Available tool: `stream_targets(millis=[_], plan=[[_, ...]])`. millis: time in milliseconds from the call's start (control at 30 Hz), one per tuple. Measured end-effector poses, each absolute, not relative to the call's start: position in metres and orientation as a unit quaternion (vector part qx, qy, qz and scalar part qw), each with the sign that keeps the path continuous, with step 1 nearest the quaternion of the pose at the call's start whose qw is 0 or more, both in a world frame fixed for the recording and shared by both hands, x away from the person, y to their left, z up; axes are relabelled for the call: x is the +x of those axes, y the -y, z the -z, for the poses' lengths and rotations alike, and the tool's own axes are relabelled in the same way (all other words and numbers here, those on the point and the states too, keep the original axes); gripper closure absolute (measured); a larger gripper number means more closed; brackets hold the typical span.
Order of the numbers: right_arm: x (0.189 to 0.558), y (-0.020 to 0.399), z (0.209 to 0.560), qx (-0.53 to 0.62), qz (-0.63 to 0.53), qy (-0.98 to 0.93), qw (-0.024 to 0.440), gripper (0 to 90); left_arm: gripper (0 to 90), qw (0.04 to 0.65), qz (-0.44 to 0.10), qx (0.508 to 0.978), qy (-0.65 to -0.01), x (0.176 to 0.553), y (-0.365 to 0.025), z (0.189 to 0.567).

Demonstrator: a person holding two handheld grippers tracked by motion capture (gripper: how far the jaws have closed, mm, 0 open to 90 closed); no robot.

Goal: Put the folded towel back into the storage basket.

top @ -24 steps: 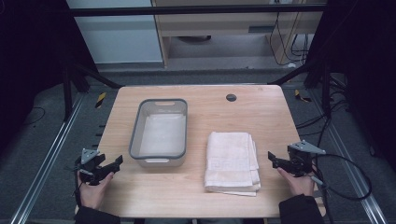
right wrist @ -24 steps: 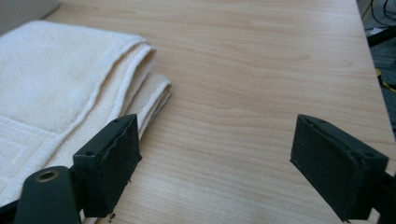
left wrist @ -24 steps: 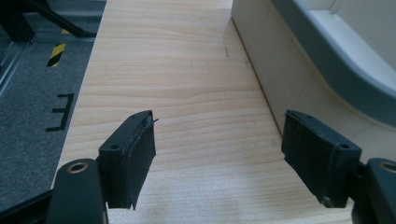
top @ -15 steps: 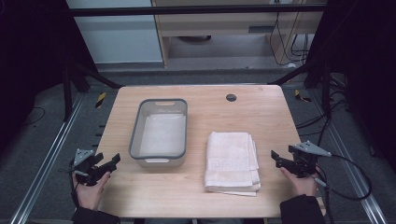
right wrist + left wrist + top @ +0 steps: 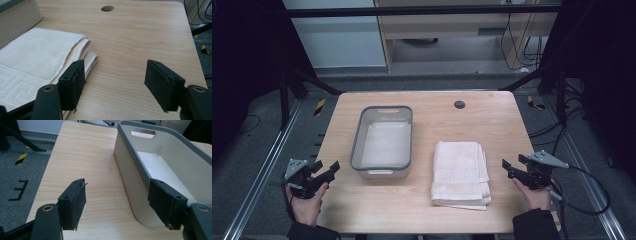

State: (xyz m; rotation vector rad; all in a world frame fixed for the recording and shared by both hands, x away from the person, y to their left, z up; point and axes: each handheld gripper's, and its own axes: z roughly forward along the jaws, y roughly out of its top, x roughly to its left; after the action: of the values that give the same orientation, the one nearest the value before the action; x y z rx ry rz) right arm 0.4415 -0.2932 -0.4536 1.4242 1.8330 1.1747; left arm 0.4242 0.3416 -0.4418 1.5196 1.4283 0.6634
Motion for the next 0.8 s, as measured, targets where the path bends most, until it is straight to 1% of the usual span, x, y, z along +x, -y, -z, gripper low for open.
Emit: stream_targets(millis=[300, 500, 800], plan=[[0.444, 0.291, 0.446, 0.528, -0.447, -0.673, 0.261, 32.9, 31.4, 0.464, -0.278, 0.616, -0.573, 0.426, -0.339, 0.434], [0.445, 0.294, 0.430, 0.522, -0.458, -0.666, 0.272, 32.5, 32.3, 0.470, -0.279, 0.618, -0.564, 0.429, -0.335, 0.425], [0.447, 0.296, 0.415, 0.524, -0.466, -0.661, 0.268, 33.7, 33.9, 0.480, -0.286, 0.626, -0.544, 0.433, -0.321, 0.408]])
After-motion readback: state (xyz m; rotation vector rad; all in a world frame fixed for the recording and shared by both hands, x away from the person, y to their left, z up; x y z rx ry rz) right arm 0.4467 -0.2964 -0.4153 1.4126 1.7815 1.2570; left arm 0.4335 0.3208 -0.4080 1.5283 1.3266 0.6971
